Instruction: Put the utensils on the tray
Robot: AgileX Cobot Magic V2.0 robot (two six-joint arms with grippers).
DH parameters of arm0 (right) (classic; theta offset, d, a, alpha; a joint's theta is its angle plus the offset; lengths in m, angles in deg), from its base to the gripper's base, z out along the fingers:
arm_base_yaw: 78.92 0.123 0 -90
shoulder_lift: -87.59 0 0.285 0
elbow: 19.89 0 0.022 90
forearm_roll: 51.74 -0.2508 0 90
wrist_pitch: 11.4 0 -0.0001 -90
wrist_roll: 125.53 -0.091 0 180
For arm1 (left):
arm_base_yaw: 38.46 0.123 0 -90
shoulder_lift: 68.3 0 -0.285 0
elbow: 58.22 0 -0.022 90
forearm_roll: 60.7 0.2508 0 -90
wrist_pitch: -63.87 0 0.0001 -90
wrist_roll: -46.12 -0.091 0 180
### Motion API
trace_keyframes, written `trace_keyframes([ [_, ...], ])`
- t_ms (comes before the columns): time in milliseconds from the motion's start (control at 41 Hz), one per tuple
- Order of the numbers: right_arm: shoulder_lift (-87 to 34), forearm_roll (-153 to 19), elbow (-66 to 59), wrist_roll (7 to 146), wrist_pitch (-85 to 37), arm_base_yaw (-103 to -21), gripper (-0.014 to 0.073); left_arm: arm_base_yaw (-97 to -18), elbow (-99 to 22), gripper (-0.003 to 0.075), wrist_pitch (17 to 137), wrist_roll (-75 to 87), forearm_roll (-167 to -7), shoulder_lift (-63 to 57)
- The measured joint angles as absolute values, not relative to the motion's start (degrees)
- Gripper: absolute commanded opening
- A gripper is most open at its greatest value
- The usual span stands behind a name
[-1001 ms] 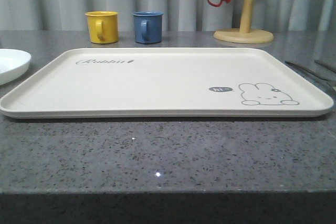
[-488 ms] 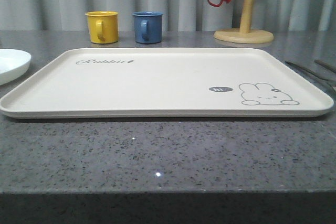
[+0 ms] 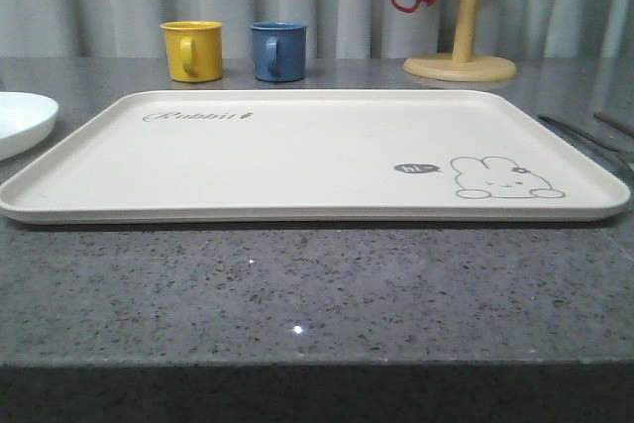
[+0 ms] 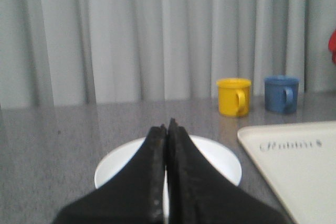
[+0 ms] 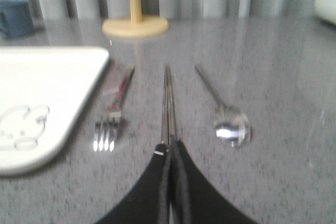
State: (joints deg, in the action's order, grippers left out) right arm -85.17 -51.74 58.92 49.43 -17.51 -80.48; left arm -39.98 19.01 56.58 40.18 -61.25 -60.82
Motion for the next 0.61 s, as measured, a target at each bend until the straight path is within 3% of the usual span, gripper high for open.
trace_keyframes([
  [146,-85.2,-51.7,53.9,49.4,-18.3,-80.5,-0.0049,-40.0,14.7,-0.0018,56.3,40.2,-61.3,-60.8],
  [317,-83.3,-51.7,39.0,49.4,-27.6,-80.5,-0.0049,-40.0,2.9,-0.0018,66.4,40.2,-61.3,-57.0],
  [610,-65.9,-52.2,26.2,49.4,-34.8,-80.5,-0.0048,-40.0,-6.6,-0.0018,75.2,40.2,-61.3,-40.2],
])
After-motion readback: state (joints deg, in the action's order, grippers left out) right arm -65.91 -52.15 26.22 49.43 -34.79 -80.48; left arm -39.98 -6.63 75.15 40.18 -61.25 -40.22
